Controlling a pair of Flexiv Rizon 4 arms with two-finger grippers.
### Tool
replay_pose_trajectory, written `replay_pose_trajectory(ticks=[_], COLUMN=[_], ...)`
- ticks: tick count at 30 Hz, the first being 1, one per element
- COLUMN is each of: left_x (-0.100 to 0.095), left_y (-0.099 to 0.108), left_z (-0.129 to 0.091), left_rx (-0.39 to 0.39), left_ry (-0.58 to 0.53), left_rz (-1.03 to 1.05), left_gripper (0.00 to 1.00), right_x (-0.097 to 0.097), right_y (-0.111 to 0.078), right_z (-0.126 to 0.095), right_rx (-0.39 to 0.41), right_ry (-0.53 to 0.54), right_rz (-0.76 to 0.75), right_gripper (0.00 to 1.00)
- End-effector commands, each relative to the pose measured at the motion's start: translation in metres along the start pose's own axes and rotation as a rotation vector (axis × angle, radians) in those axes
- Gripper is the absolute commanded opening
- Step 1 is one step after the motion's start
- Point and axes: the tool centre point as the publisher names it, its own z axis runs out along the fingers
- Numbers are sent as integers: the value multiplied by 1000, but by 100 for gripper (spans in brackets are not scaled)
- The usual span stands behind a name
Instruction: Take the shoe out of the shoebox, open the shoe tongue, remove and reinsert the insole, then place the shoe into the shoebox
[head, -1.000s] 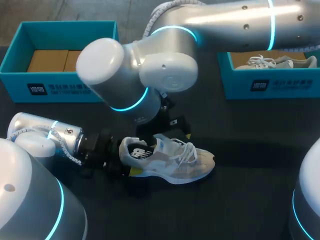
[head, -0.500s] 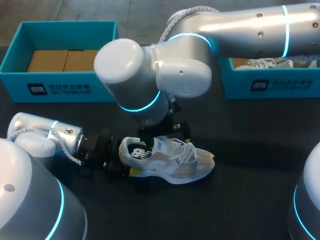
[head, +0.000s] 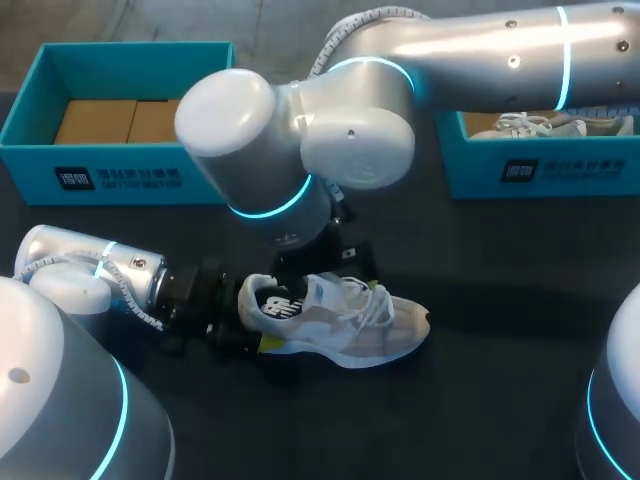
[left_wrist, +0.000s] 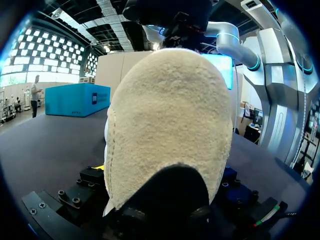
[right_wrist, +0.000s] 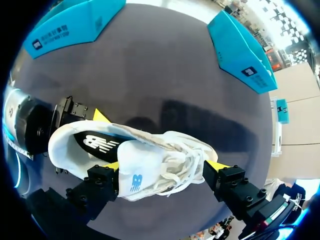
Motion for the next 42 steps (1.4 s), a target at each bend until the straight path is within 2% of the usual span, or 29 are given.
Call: replay_pose_trajectory(ticks=[1,7,12,13,14,15,18,19,32,37,40,42], left_x=[-3,-3,-3,-3,-3,-3,-3,-3,-3,-3,-3,-3], left_y=[2,2,2,2,2,2,2,2,2,2,2,2], left_z=[1,1,1,1,1,1,1,1,1,1,1,1], left_rx=[-3,-3,-3,-3,-3,-3,-3,-3,-3,-3,-3,-3], left_ry=[2,2,2,2,2,2,2,2,2,2,2,2], left_rz=[0,0,0,0,0,0,0,0,0,0,0,0], left_gripper=[0,0,0,0,0,0,0,0,0,0,0,0], right_x=[1,1,4,4,4,4,3,3,4,3,3,2], right_y=[-7,-10,-13,-14,-15,-15,-18,-19,-15,-13,-13,-13], right_z=[-1,3,4,3,0,-1,-5,-6,-8,-9,-10,-10], right_rx=[-8,9,18,19,23,24,31,33,73,90,99,107], right_ry=[0,19,51,52,51,51,50,52,87,103,116,140], right_rz=[1127,1161,1190,1191,1196,1198,1217,1218,1209,1203,1201,1194], right_gripper=[95,94,85,82,74,71,53,51,45,25,4,0])
